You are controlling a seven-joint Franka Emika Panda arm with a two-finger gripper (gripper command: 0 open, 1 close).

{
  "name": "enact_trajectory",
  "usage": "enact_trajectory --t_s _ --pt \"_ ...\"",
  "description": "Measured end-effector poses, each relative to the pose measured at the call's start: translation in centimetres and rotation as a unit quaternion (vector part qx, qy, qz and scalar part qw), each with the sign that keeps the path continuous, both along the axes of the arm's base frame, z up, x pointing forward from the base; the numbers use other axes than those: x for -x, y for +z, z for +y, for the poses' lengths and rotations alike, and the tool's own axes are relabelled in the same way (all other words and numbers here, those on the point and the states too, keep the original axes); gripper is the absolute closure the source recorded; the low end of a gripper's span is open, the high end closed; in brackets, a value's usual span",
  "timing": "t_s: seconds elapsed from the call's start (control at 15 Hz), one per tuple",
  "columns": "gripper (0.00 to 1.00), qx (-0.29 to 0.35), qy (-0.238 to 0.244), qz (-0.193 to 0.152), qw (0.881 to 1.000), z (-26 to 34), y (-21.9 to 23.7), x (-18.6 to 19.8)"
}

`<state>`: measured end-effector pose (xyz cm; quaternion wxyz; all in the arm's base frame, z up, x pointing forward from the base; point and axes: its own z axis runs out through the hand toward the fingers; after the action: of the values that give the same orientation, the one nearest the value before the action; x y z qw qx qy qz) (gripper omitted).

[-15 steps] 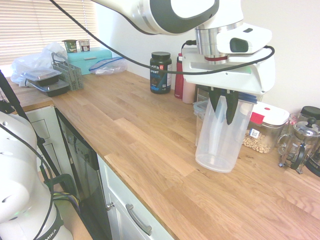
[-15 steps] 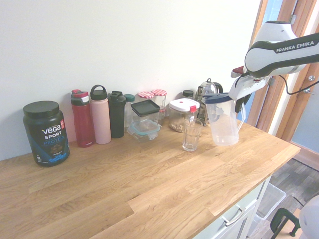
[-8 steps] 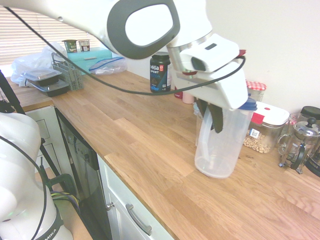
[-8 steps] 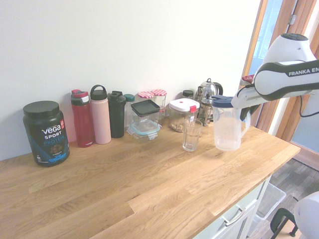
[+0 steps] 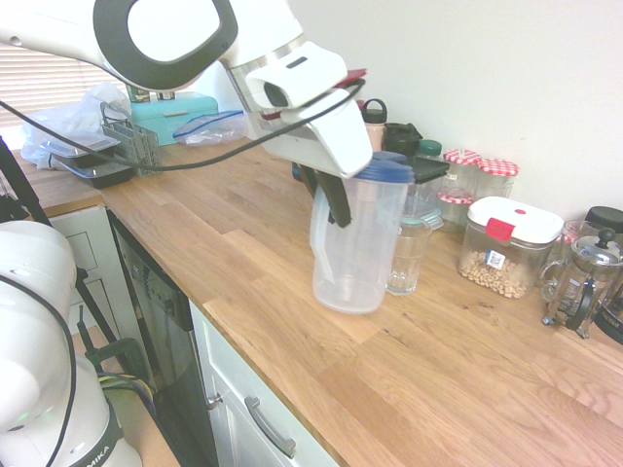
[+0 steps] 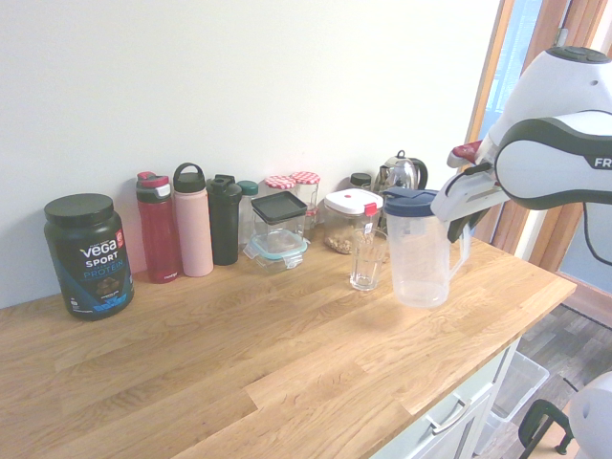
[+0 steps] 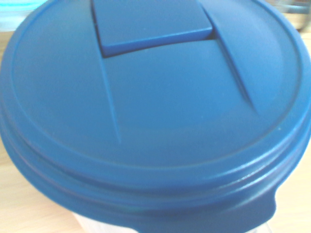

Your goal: Pour me some water

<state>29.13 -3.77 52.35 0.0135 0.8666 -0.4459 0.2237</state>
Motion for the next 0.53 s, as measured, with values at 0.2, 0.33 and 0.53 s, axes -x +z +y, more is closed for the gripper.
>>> enact_trajectory --t_s 0.2,0.33,0.53 --pt "1.0 0.004 0.043 0.007 0.999 8.3 -1.3 -0.5" --pt "1.0 0.002 0.065 -0.009 0.998 13.7 -2.3 -0.4" --pt "1.0 -0.008 0.06 -0.043 0.997 19.1 -3.6 -3.0"
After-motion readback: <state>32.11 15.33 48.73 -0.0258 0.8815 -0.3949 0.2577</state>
